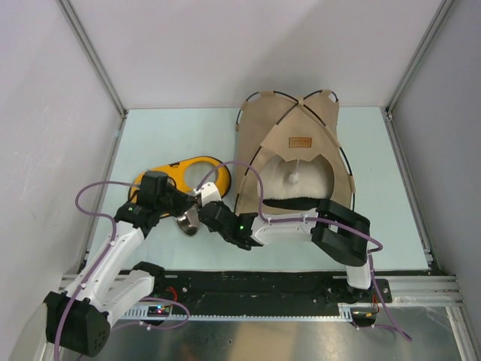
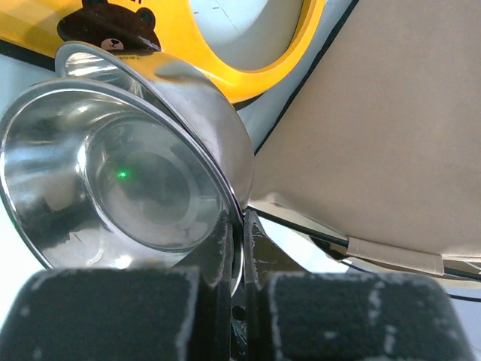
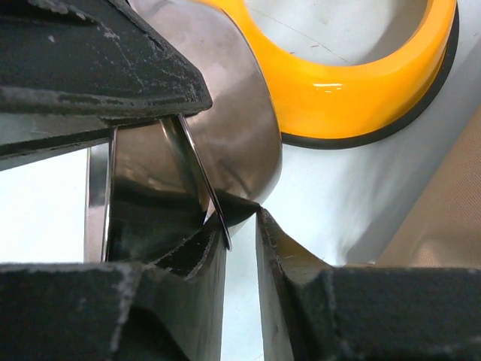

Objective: Set up the pet tent

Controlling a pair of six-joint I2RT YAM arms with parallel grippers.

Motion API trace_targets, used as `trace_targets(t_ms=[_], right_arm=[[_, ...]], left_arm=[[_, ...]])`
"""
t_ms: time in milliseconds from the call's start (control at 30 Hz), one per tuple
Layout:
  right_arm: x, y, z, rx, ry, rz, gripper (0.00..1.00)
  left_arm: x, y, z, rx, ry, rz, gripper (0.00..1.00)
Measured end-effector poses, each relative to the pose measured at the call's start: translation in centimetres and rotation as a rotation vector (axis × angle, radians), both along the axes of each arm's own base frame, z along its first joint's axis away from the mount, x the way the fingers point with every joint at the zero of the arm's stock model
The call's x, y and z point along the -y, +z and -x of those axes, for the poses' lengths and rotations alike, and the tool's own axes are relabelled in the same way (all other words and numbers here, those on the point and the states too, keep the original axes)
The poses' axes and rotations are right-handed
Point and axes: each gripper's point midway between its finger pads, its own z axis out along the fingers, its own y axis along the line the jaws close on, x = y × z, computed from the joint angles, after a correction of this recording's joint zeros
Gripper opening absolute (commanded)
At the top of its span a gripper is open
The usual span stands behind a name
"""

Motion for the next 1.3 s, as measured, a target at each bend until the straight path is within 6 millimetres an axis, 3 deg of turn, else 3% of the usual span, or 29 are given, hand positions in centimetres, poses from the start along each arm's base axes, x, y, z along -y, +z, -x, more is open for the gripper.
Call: trace_targets(t_ms=[100,267,700,767,933,1300], right_arm=[[-0.2,-0.1,-0.1,-0.004,0.007,-0.01,0.0],[-0.3,-0.1,-0.2,0.0,0.014,-0.022,0.0],[-0.3,-0.7,-0.3,-0.04,0.048,-0.065,0.0],[-0.3,-0.8,-0.4,-0.056,0.045,-0.075,0.0],[-0.1,-0.9,-0.8,-0.079,0.037,-0.085,0.0],[0.7,-0.8,-1.3,-0.085,0.017,-0.076,0.0]], left_arm=[[-0.1,-0.1,-0.1,0.005,0.004,-0.002,0.01],[-0.3,-0.1,-0.2,0.006,0.008,-0.003,0.18],[-0.8,-1.7,-0.1,-0.008,-0.039,-0.057,0.29],[-0.8,-1.8,-0.3,0.0,-0.044,-0.062,0.35],[-1.1,-2.5,-0.2,0.0,-0.069,-0.095,0.6],[-1.5,-3.1,0.1,0.0,-0.131,-0.156,0.86]])
